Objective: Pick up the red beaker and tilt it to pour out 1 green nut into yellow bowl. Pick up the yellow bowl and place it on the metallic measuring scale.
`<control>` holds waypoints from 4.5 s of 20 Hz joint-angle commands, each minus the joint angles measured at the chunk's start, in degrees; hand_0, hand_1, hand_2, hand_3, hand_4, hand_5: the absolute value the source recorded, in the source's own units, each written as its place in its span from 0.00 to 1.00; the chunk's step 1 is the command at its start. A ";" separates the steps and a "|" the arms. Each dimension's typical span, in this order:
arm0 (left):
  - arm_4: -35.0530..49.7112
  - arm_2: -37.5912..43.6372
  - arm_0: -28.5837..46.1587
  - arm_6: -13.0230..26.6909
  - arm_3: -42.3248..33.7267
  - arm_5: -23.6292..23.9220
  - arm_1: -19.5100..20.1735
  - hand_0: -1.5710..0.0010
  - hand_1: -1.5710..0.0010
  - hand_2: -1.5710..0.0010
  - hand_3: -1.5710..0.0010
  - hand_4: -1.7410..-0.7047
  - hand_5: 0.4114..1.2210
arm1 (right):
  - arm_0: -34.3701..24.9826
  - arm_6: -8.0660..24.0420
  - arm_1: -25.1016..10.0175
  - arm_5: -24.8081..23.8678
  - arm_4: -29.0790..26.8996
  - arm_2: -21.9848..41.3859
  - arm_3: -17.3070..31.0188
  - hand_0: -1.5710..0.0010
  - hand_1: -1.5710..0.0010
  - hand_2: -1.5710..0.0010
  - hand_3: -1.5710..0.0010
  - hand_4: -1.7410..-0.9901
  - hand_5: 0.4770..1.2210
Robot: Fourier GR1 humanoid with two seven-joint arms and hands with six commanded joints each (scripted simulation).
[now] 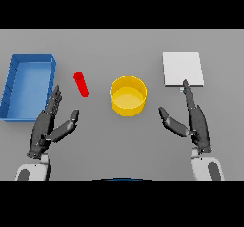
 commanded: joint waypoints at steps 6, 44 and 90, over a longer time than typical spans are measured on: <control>-1.09 -0.78 -1.51 5.12 0.87 -0.73 0.61 1.00 1.00 1.00 1.00 0.58 0.29 | 1.01 1.13 -0.12 1.85 -1.20 0.60 -2.21 1.00 1.00 1.00 1.00 0.79 0.18; -4.43 10.45 -39.51 -10.55 53.10 10.17 -3.64 0.27 0.26 0.24 0.29 0.12 0.86 | 0.70 2.23 -0.62 4.15 -5.51 -1.31 -1.99 1.00 1.00 1.00 1.00 0.67 0.23; -44.23 -34.61 -67.46 1.90 48.78 -18.26 14.64 0.00 0.00 0.00 0.14 0.02 1.00 | 1.69 2.92 1.08 4.20 -6.82 -1.38 -2.29 1.00 1.00 1.00 1.00 0.70 0.21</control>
